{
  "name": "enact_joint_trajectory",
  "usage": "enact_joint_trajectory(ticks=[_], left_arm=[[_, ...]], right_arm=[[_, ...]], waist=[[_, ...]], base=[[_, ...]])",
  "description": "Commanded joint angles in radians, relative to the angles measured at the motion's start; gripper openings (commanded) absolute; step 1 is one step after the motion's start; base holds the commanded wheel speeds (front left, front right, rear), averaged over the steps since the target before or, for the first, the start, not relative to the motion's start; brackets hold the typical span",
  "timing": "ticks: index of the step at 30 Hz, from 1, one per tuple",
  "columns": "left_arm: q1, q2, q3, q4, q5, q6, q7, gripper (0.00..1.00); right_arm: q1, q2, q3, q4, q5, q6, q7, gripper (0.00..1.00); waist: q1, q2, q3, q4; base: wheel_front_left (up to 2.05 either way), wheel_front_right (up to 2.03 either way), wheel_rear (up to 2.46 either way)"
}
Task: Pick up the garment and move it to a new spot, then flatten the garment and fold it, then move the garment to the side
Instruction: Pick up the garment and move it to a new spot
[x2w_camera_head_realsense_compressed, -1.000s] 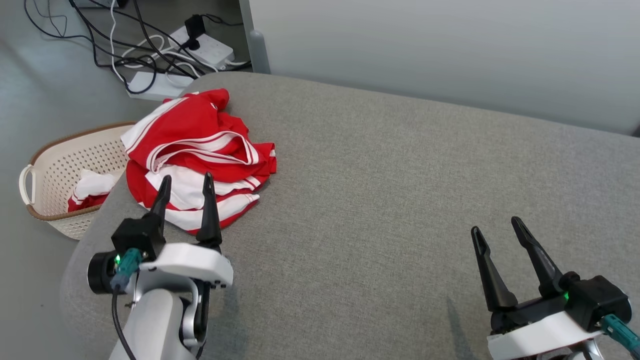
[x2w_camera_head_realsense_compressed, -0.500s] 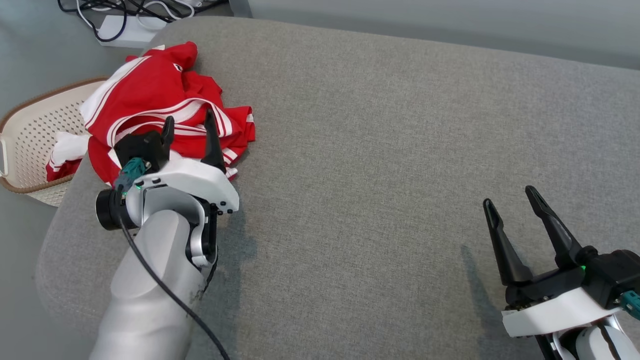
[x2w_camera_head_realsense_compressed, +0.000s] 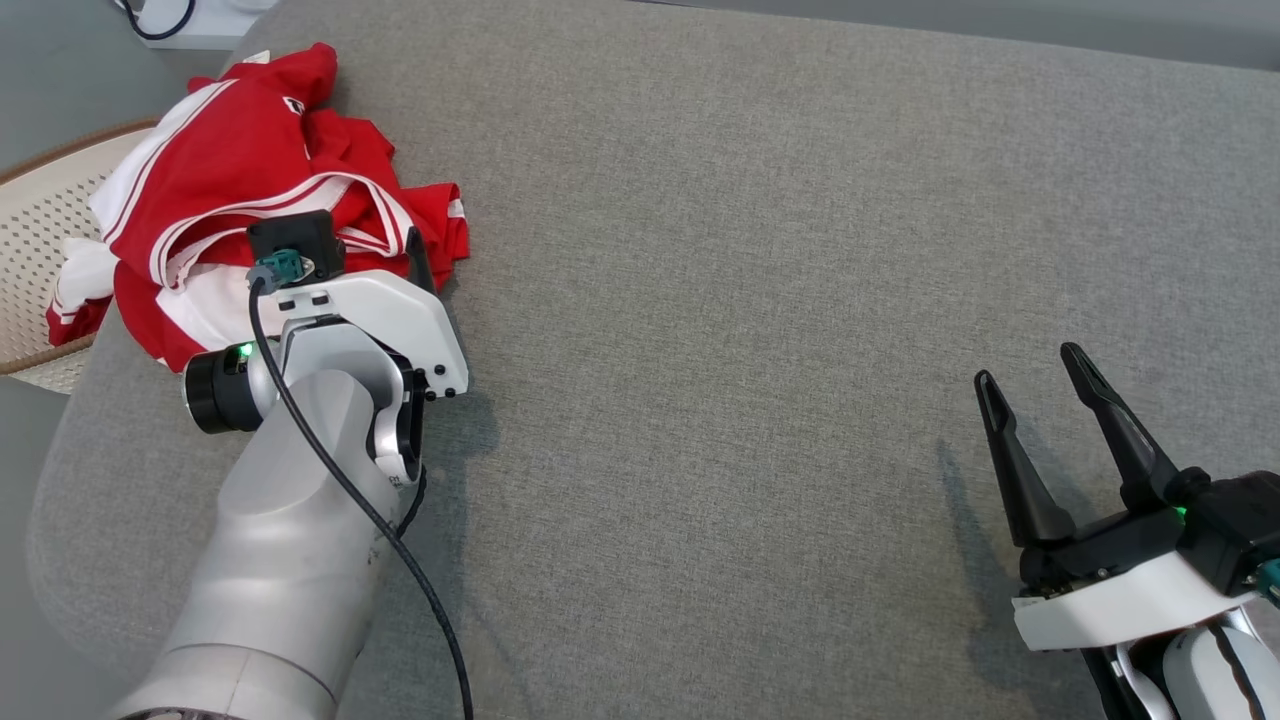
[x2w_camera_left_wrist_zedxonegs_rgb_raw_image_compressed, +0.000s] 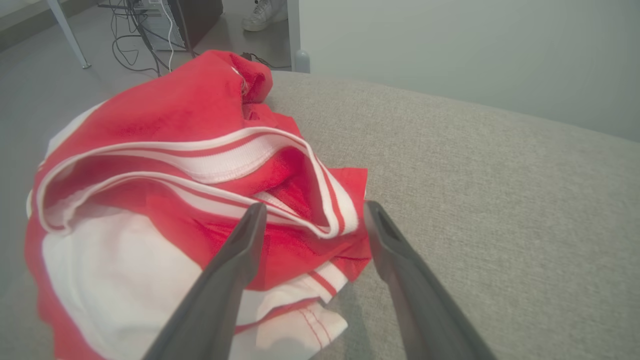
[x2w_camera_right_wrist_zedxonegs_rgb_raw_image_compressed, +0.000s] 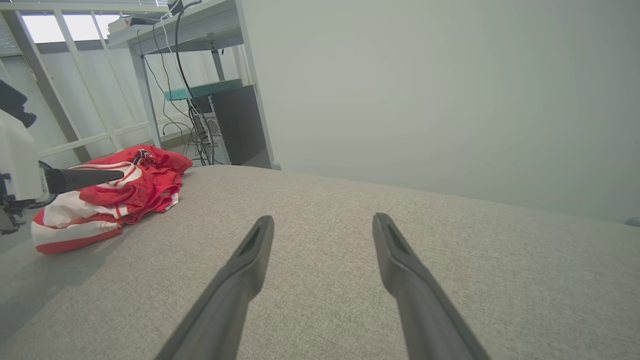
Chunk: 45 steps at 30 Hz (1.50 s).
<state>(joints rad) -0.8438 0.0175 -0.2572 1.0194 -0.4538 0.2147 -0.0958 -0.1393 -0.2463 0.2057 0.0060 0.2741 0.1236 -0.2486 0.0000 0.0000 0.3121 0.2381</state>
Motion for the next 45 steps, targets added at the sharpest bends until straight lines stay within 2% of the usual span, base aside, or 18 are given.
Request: enact_joint_trajectory(ticks=[1, 13, 14, 15, 16, 35, 39, 45], left_arm=[[-0.047, 0.035, 0.015, 0.006, 0.002, -0.008, -0.002, 1.0], [-0.118, 0.061, -0.015, 0.17, 0.012, -0.056, -0.036, 1.0], [-0.121, 0.061, -0.016, 0.177, 0.012, -0.059, -0.044, 0.67], [-0.123, 0.062, -0.014, 0.181, 0.009, -0.06, -0.061, 0.27], [-0.124, 0.063, -0.017, 0.188, 0.01, -0.064, -0.071, 0.0], [-0.108, 0.08, -0.011, 0.208, -0.013, -0.128, -0.161, 0.0], [-0.11, 0.079, -0.009, 0.156, -0.008, -0.13, -0.165, 0.0], [-0.083, 0.08, 0.004, -0.028, 0.027, -0.122, -0.166, 0.0]], right_arm=[[-0.025, -0.01, 0.025, -0.035, 0.009, 0.007, -0.013, 1.0], [-0.051, -0.01, 0.038, -0.036, 0.025, 0.007, -0.013, 1.0], [-0.052, -0.009, 0.038, -0.036, 0.026, 0.007, -0.013, 1.0], [-0.052, -0.009, 0.037, -0.036, 0.026, 0.007, -0.013, 1.0], [-0.053, -0.008, 0.035, -0.035, 0.026, 0.007, -0.013, 1.0], [-0.04, 0.002, 0.034, -0.031, 0.027, 0.007, -0.013, 1.0], [-0.041, 0.006, 0.035, -0.03, 0.027, 0.007, -0.013, 1.0], [-0.044, 0.02, 0.03, -0.027, 0.026, 0.007, -0.013, 1.0]], waist=[[0.0, 0.0, 0.009, -0.008], [0.0, 0.0, 0.033, -0.042], [0.0, 0.0, 0.033, -0.044], [0.0, 0.0, 0.033, -0.045], [0.0, 0.0, 0.031, -0.047], [0.0, 0.0, -0.005, -0.058], [0.0, 0.0, -0.009, -0.062], [0.0, 0.0, -0.025, -0.071]], base=[[0.0, 0.0, 0.0], [0.0, 0.0, 0.0], [0.0, 0.0, 0.0], [0.0, 0.0, 0.0], [0.0, 0.0, 0.0], [0.0, 0.0, 0.0], [0.0, 0.0, 0.0], [0.0, 0.0, 0.0]])
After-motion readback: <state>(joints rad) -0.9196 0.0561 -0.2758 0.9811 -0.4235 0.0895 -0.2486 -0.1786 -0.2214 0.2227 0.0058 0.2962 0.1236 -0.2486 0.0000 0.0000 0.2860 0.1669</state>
